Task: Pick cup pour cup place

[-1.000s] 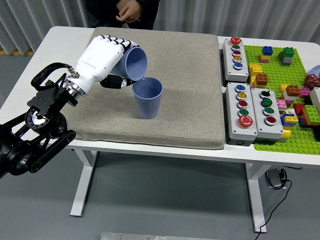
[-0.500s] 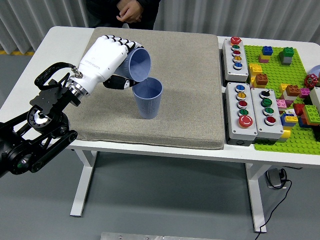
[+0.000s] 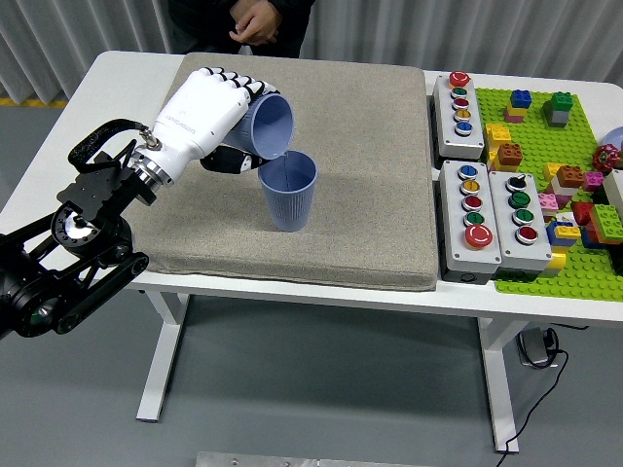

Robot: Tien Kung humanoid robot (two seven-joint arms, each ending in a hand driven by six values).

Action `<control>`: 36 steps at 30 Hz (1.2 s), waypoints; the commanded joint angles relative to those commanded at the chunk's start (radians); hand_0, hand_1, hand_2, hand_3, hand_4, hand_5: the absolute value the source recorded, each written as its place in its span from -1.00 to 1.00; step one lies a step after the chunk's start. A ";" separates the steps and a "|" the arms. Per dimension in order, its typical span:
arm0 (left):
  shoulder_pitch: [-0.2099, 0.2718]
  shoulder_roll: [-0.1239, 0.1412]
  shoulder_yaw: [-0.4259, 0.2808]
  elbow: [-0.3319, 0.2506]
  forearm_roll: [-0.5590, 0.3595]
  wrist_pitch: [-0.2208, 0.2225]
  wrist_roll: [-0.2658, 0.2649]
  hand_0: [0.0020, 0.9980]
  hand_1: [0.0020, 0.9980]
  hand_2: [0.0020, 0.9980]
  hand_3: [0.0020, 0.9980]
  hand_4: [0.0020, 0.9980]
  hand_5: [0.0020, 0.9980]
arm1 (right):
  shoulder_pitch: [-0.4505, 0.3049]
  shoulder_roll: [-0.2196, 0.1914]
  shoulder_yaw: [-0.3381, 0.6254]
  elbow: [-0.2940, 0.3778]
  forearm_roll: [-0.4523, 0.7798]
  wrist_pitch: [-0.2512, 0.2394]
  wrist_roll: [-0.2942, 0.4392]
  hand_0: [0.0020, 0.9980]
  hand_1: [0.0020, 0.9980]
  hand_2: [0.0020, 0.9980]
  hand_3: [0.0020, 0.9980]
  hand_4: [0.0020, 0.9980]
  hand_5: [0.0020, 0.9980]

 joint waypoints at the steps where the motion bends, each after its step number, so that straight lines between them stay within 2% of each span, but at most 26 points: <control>1: -0.001 0.001 0.001 0.000 0.000 0.000 0.001 0.04 -0.01 -0.02 0.02 0.58 -0.82 | 0.000 0.000 0.000 0.000 0.000 0.000 0.000 0.40 0.28 0.19 0.19 -1.00 -0.52; 15: -0.033 0.028 0.050 -0.016 0.000 -0.012 0.018 0.04 -0.01 -0.02 0.02 0.58 -0.82 | -0.002 0.001 -0.004 0.000 0.006 -0.002 0.000 0.40 0.28 0.19 0.19 -1.00 -0.52; 22: -0.044 0.043 0.070 -0.026 0.000 -0.011 0.092 0.04 -0.01 -0.02 0.02 0.58 -0.82 | -0.008 0.002 -0.004 0.001 0.005 -0.002 0.000 0.40 0.28 0.19 0.19 -1.00 -0.51; 28: -0.051 0.055 0.087 -0.029 0.000 -0.014 0.089 0.04 -0.01 -0.02 0.02 0.58 -0.82 | -0.014 0.002 -0.003 0.001 0.002 -0.002 0.000 0.40 0.28 0.19 0.19 -1.00 -0.51; 36: -0.057 0.057 0.094 -0.034 0.000 -0.008 0.081 0.04 -0.01 -0.02 0.02 0.59 -0.81 | -0.011 0.002 -0.005 0.001 0.005 -0.002 -0.001 0.40 0.28 0.19 0.19 -1.00 -0.51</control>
